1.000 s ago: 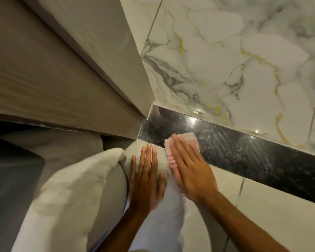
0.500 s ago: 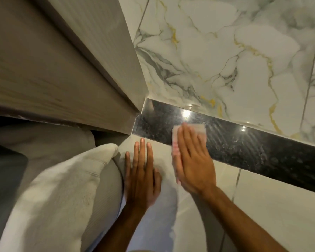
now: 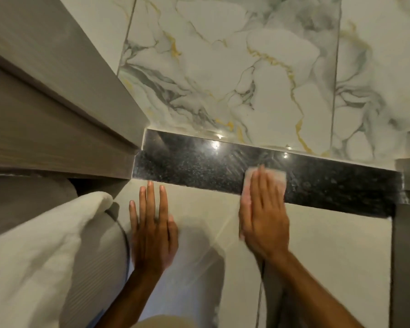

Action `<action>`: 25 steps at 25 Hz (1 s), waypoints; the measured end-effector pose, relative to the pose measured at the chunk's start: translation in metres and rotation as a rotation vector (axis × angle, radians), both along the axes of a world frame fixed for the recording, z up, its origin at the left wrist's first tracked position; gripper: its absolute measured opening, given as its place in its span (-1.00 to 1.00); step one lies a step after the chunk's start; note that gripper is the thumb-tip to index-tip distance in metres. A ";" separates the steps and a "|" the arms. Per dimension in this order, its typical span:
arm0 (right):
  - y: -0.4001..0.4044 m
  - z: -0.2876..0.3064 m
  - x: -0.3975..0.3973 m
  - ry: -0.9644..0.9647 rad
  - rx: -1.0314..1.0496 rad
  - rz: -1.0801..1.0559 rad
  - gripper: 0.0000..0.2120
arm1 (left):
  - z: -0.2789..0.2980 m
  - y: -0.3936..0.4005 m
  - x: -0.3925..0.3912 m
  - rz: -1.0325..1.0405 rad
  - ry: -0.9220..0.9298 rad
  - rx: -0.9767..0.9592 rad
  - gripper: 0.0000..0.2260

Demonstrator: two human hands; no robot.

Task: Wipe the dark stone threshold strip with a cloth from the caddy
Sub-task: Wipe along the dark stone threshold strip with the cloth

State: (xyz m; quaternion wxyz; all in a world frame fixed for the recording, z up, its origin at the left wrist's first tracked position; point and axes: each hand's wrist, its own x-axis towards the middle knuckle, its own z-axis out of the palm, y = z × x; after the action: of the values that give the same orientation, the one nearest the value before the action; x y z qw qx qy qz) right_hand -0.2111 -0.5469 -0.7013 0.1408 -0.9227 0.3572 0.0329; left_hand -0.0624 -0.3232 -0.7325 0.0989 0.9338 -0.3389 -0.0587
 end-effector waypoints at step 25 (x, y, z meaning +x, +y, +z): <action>-0.116 0.011 -0.078 0.063 -0.118 -0.575 -0.34 | -0.005 -0.056 -0.034 -0.417 0.000 0.055 -0.36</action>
State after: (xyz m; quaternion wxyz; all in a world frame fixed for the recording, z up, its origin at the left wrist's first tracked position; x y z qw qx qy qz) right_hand -0.2896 -0.6632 -0.6898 0.0795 -0.7888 0.6095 -0.0003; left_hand -0.0961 -0.3795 -0.7380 0.0593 0.8457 -0.5231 -0.0870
